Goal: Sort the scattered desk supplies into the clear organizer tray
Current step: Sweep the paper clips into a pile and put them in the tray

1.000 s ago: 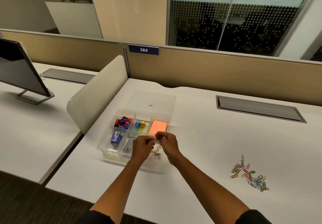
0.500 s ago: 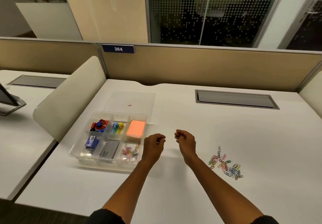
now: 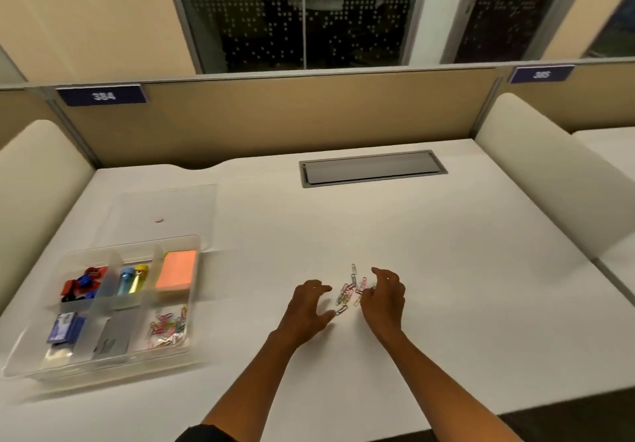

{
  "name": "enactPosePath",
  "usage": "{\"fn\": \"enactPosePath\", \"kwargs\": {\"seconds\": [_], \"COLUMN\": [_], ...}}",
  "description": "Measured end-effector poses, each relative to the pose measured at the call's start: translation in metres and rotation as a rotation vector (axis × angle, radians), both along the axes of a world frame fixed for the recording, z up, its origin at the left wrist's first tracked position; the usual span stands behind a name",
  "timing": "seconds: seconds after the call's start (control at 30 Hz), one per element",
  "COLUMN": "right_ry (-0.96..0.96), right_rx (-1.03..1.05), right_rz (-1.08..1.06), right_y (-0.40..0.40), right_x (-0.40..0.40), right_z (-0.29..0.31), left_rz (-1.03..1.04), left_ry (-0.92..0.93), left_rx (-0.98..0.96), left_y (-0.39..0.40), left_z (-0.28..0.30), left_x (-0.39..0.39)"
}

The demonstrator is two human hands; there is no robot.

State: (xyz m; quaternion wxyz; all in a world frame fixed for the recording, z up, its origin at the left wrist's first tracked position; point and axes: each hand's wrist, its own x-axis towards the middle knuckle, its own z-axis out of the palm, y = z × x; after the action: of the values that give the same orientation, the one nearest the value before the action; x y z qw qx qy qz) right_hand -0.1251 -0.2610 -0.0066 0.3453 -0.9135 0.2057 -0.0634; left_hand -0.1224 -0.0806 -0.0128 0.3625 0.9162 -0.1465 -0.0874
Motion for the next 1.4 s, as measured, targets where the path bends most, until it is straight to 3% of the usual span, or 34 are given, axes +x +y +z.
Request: {"fn": "enactPosePath", "kwargs": {"seconds": [0.13,0.3,0.6,0.7,0.8,0.97,1.07,1.23,1.33,1.4], "right_ry": [0.038,0.025,-0.115,-0.186,-0.105,0.018,-0.026,0.006,-0.021,0.024], "right_rx": [-0.056,-0.052,0.141,0.143,0.046,-0.225,-0.323,-0.326,-0.387,-0.302], "right_rz": [-0.038,0.013,0.204,0.243,0.349,0.685,0.660,0.568,0.574,0.475], "right_y": [-0.027,-0.034,-0.022,-0.031,-0.046,-0.051,-0.038,-0.024,-0.022,-0.023], "right_x": [-0.021,-0.037,-0.020,-0.013,-0.014,-0.014,-0.008,-0.007,-0.003,-0.002], "right_z": [-0.012,-0.027,-0.029,-0.033,-0.029,-0.028,-0.028,-0.018,-0.024,-0.028], "left_rz": [-0.116,-0.098,-0.011,-0.014,-0.080,-0.186,-0.179,0.015,0.031,-0.016], "left_ry": [-0.007,-0.018,-0.167,-0.211,-0.095,-0.086,-0.133,0.047,0.014,-0.041], "left_rx": [0.091,-0.002,-0.206,-0.179,-0.053,0.037,0.006,-0.099,0.022,0.096], "left_y": [-0.027,-0.045,-0.058,-0.048,-0.034,-0.043,-0.059,-0.074,-0.071,-0.067], "left_z": [-0.011,-0.017,-0.015,-0.016,-0.018,-0.017,-0.015,-0.011,-0.017,-0.019], "left_x": [-0.001,0.003,0.011,0.016,0.022,0.026,0.026,0.027,0.028,0.027]}}
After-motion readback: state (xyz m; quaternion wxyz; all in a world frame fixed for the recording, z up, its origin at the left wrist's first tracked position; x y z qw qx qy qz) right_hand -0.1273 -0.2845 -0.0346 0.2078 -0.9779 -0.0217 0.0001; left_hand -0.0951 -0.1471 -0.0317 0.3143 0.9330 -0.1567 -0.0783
